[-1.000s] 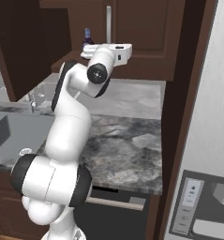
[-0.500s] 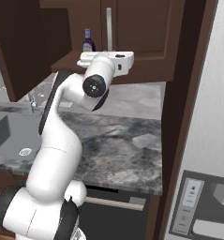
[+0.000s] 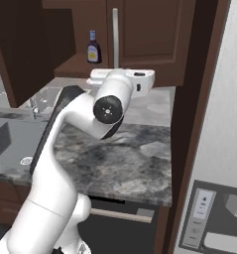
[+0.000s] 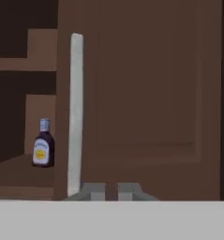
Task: The dining table condiment station is running low on condiment bottle. Refill the condiment station by opening the cabinet and taking the condiment bottle from the cabinet and placing it on the dining table.
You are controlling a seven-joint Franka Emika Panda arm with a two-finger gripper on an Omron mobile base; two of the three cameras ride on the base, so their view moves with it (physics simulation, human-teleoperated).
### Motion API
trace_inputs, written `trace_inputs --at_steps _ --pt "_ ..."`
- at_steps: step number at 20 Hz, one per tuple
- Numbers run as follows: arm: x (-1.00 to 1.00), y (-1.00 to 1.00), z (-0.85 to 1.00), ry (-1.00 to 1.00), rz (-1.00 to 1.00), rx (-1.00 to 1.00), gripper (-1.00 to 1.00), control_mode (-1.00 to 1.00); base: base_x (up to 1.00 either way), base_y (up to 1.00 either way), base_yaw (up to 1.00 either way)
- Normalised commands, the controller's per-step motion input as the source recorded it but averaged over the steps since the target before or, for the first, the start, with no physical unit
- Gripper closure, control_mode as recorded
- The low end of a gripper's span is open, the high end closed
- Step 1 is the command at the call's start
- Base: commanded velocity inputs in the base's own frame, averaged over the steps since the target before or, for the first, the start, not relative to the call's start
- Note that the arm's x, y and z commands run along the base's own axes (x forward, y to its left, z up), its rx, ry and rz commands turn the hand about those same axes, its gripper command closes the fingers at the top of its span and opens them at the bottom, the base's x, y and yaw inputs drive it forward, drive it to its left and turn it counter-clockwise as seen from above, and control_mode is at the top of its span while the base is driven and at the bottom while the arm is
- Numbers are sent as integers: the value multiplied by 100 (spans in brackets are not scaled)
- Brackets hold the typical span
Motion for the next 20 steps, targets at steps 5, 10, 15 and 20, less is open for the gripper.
trace_inputs --at_steps 5,10,15,20 --pt "16 66 -11 11 -1 -21 -100 -100 0 0 0" --pt "35 100 2 5 0 -37 -100 -100 0 0 0" --pt "68 92 0 9 0 -36 -100 -100 0 0 0" --pt "9 3 -21 3 -2 -23 -100 -100 0 0 0"
